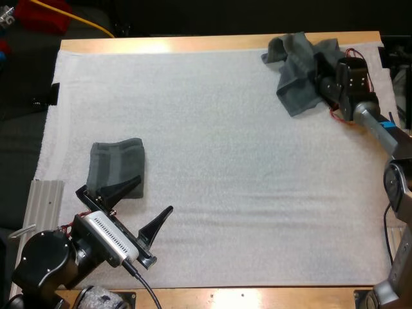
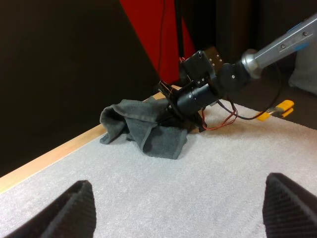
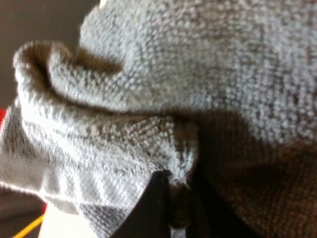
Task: Pick towel from pile, fold and stack
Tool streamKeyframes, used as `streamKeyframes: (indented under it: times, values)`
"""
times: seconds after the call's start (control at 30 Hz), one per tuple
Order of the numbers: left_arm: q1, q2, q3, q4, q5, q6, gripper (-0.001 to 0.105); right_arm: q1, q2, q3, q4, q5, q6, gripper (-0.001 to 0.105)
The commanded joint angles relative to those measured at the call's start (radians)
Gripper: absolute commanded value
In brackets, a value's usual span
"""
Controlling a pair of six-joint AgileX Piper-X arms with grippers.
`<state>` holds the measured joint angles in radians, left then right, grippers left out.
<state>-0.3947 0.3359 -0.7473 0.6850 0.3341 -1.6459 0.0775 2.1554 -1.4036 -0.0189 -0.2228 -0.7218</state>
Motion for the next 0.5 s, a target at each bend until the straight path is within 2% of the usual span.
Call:
streamKeyframes:
  times: [0.0,0.17,0.33,0.47]
  values:
    - [-0.006,0.003,-0.006,-0.003,0.008,-0.009,0.067,0.0,-0.011,-0.005,0.002,-0.024,-0.034,0.001]
    - [-0.006,0.003,-0.006,-0.003,0.008,-0.009,0.067,0.016,-0.079,-0.005,0.075,-0.01,-0.177,0.001]
    - [-0.006,0.003,-0.006,-0.003,0.008,-0.009,0.067,0.043,-0.192,-0.005,0.19,0.003,-0.385,0.001]
    - [-0.006,0.003,-0.006,-0.003,0.008,-0.009,0.067,0.065,-0.272,-0.005,0.25,0.0,-0.475,0.001]
